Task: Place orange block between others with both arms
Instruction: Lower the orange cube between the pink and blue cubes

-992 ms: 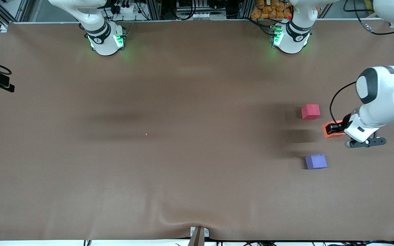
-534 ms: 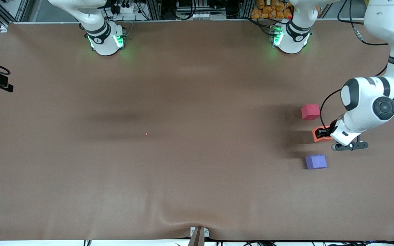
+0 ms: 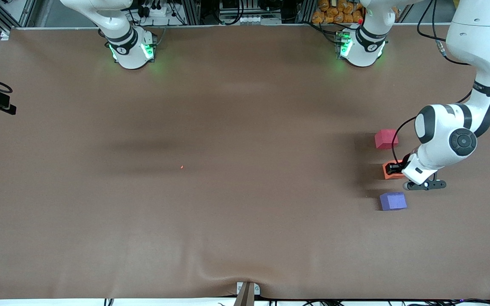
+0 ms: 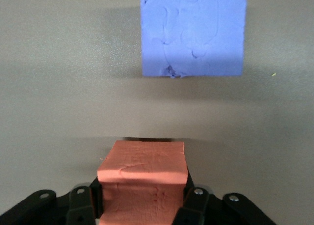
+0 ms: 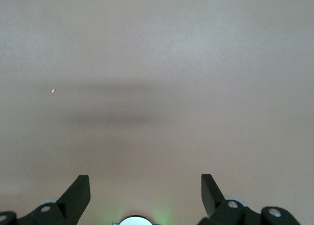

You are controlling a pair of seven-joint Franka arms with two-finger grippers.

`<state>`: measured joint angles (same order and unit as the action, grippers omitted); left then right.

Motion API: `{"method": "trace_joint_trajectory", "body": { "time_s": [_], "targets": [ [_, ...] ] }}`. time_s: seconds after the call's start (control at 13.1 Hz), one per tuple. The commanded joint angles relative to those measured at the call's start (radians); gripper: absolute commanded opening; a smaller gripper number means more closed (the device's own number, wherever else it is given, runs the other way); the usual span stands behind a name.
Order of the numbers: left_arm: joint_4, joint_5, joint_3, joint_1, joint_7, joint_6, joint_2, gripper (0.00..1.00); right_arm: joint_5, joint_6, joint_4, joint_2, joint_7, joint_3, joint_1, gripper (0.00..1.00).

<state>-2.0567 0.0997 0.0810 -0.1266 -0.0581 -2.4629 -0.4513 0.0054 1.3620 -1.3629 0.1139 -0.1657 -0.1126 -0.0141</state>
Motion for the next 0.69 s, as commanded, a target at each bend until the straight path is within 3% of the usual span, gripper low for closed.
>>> {"method": "trace_joint_trajectory", "body": {
  "time_s": [0.0, 0.61],
  "targets": [
    [0.0, 0.026, 0.006, -0.002, 0.011, -0.013, -0.006, 0.0, -0.007, -0.003, -0.002, -0.003, 0.014, 0.001, -0.001, 1.0],
    [0.0, 0.026, 0.008, -0.002, 0.052, -0.033, -0.024, 0.0, -0.005, -0.003, -0.002, -0.003, 0.012, 0.001, -0.001, 1.0]
  ]
}}
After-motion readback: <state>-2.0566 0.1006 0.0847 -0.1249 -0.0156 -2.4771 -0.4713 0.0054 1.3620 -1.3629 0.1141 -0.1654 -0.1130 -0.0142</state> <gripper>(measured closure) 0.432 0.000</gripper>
